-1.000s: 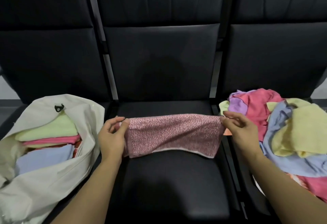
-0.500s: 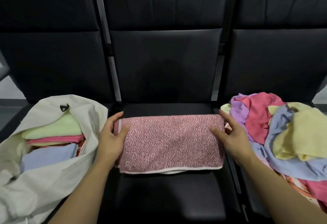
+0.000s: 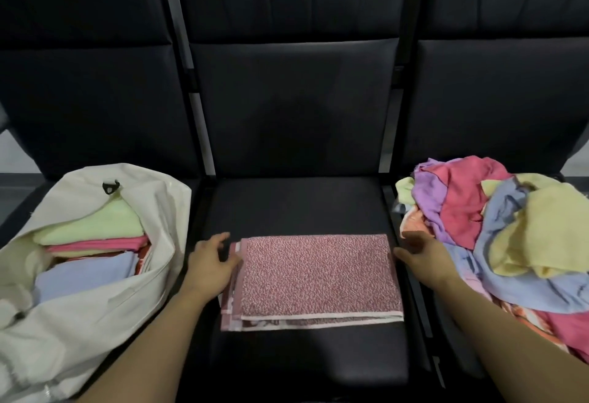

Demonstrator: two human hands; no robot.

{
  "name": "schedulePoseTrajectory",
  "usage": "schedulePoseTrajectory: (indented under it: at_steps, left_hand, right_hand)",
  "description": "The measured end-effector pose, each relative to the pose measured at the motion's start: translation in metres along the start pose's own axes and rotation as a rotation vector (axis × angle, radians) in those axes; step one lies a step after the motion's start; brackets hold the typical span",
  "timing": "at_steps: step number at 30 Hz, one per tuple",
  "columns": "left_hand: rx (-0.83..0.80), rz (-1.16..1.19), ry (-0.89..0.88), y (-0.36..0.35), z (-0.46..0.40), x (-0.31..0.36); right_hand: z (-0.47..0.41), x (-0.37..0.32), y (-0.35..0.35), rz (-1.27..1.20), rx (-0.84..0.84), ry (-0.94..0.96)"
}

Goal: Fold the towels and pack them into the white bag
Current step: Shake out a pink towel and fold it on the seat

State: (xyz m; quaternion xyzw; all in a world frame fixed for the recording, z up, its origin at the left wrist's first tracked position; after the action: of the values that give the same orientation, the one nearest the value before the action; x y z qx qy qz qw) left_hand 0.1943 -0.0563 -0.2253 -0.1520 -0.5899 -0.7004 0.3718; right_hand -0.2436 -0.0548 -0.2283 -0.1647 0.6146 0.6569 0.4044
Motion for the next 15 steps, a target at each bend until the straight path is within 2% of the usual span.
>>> schedulePoseTrajectory:
  at_steps: [2, 4, 6, 8, 12, 15]
  left_hand:
    - [-0.106, 0.076, -0.053, -0.011, 0.006, 0.017]
    - [-0.325, 0.098, -0.089, -0.032, 0.016, 0.033]
    - [-0.563, 0.133, -0.065, -0.057, 0.03, 0.043]
    - [-0.704, 0.145, 0.003, -0.075, 0.04, 0.048]
    - [-0.852, -0.022, 0.128, -0.097, 0.052, 0.045]
    - [-0.79, -0.149, 0.078, -0.099, 0.05, 0.048]
  right_hand:
    - [0.002, -0.011, -0.006, 0.019, -0.05, 0.12]
    - [0.006, -0.022, -0.02, 0.068, -0.145, 0.256]
    - [0.01, -0.033, -0.039, 0.177, -0.26, 0.386]
    - [0.015, -0.043, -0.06, 0.304, -0.37, 0.465]
    - [0.028, -0.041, -0.09, 0.592, -0.573, 0.442]
    - [0.032, -0.036, -0.095, 0.74, -0.62, 0.351]
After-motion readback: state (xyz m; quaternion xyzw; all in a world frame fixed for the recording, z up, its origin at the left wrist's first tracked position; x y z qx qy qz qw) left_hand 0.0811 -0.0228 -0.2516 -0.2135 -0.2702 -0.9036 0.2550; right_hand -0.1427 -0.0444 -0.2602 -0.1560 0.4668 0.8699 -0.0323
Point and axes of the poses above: each hand's wrist, its own z-axis away from the middle knuckle, its own y-axis out of the back of the hand, x = y × z, the point moved 5 cm from there along -z, towards the middle knuckle, and after that the axes turned 1 degree about y, right-handed, at the moved point
